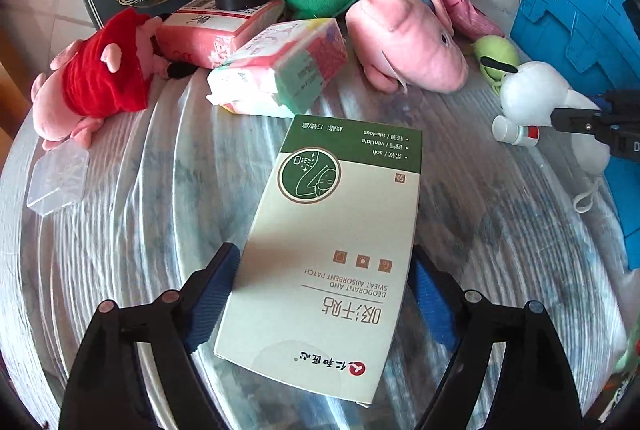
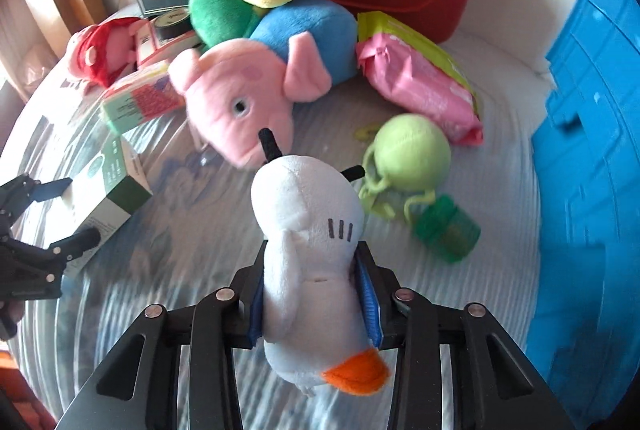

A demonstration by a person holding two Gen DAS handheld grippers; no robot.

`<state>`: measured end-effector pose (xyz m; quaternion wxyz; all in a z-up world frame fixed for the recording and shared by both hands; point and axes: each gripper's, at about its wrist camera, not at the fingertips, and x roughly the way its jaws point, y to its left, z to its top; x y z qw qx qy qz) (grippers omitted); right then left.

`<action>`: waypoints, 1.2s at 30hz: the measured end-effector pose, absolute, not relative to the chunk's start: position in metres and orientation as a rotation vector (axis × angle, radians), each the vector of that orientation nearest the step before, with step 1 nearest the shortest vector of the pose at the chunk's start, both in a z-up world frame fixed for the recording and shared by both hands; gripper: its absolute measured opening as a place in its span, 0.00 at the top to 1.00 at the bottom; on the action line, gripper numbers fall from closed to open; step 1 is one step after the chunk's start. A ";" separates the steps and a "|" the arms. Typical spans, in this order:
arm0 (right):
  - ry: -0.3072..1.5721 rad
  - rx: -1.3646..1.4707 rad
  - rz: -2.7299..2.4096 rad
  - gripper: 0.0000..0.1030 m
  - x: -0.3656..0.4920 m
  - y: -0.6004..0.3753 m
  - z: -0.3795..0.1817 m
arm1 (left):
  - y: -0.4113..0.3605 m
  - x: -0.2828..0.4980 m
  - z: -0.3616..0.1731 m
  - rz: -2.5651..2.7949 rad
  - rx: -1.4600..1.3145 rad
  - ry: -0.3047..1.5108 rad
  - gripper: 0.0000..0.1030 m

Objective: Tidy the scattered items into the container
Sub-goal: 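Grasp the white duck plush with the right tool while the left tool grasps the white-green box, then lift the white-green box with the left tool while the right tool carries the duck to the crate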

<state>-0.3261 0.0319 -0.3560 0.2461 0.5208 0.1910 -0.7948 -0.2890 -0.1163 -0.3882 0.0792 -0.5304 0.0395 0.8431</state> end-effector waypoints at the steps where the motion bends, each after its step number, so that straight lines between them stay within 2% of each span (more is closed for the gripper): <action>1: 0.514 1.428 -2.168 0.64 -0.320 0.034 -0.353 | -0.115 -0.282 -0.386 2.531 -1.587 0.125 0.20; 11: 0.432 1.423 -2.193 0.64 -0.227 0.066 -0.292 | -0.099 -0.226 -0.332 2.617 -1.531 0.149 0.24; 12: 0.415 1.418 -2.199 0.64 -0.222 0.070 -0.285 | -0.095 -0.220 -0.324 2.616 -1.524 0.155 0.72; 13: 0.402 1.409 -2.206 0.64 -0.216 0.072 -0.278 | -0.092 -0.216 -0.318 2.627 -1.538 0.189 0.85; 14: 0.389 1.396 -2.213 0.64 -0.210 0.076 -0.270 | -0.091 -0.213 -0.311 2.633 -1.557 0.196 0.90; 20: 0.338 1.343 -2.222 0.64 -0.176 0.094 -0.237 | -0.098 -0.197 -0.303 2.639 -1.615 0.195 0.90; 23: 0.347 1.329 -2.211 0.64 -0.159 0.100 -0.231 | -0.119 -0.188 -0.312 2.633 -1.649 0.058 0.90; 25: 0.346 1.324 -2.205 0.64 -0.152 0.104 -0.229 | -0.133 -0.182 -0.323 2.610 -1.701 -0.025 0.88; 26: 0.342 1.324 -2.200 0.64 -0.148 0.106 -0.229 | -0.137 -0.179 -0.329 2.598 -1.724 -0.053 0.74; 27: 0.343 1.325 -2.197 0.64 -0.146 0.107 -0.230 | -0.139 -0.176 -0.334 2.585 -1.741 -0.079 0.50; 28: 0.341 1.329 -2.195 0.64 -0.143 0.108 -0.230 | -0.140 -0.174 -0.339 2.573 -1.752 -0.098 0.36; 29: 0.339 1.331 -2.193 0.64 -0.141 0.110 -0.231 | -0.138 -0.172 -0.343 2.572 -1.752 -0.100 0.16; 36: 0.354 1.341 -2.183 0.63 -0.132 0.111 -0.234 | -0.114 -0.185 -0.378 2.521 -1.822 0.018 0.14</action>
